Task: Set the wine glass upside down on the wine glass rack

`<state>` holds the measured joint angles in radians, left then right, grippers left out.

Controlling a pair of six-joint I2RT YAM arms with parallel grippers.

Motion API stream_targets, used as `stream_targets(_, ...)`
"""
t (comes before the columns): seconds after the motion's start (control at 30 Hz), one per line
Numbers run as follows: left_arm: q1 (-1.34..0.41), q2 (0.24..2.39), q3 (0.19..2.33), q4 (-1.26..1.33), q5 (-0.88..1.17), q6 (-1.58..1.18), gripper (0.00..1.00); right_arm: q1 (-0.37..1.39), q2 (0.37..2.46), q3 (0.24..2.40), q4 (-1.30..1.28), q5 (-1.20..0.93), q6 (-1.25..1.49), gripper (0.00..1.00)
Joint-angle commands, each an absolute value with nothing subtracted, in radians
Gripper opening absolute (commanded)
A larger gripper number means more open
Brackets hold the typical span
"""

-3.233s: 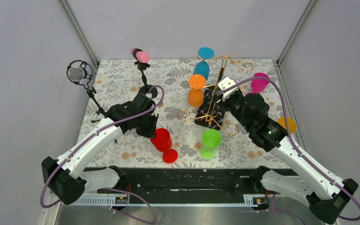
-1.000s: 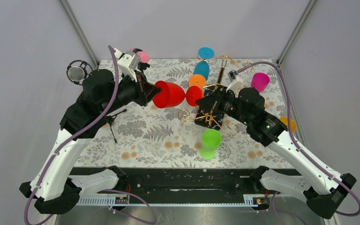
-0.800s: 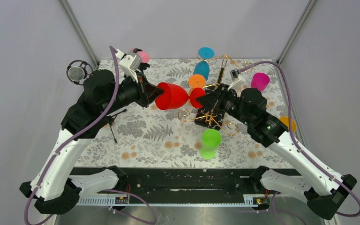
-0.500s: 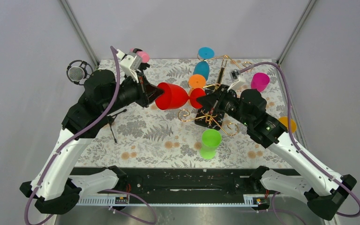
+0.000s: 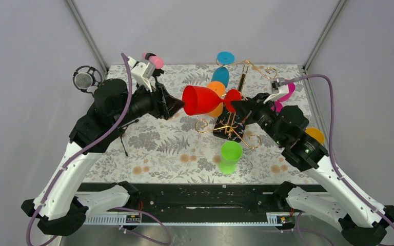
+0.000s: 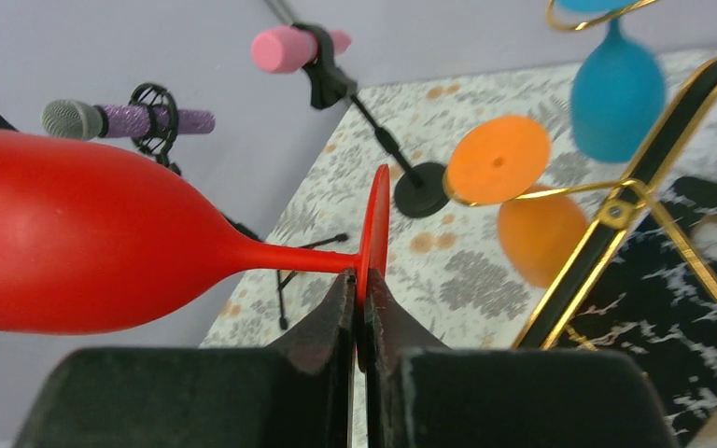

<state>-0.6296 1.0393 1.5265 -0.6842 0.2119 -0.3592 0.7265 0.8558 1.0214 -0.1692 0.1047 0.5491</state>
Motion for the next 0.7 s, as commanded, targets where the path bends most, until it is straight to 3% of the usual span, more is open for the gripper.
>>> stream_targets(0.0, -0.620, 0.987, 1.472, -0.657, 0.162, -0.365, 0.61, 0.731, 0.805, 1.055, -0.168, 0.274, 0.374, 0.00)
stream_targets(0.4, -0.582, 0.817, 1.264, -0.762, 0.012, -0.422, 0.70, 0.731, 0.876, 1.164, -0.123, 0.250, -0.028, 0.00)
stream_targets(0.67, -0.581, 0.745, 1.166, -0.777, -0.040, -0.484, 0.77, 0.773, 1.044, 1.292, -0.074, 0.230, -0.235, 0.00)
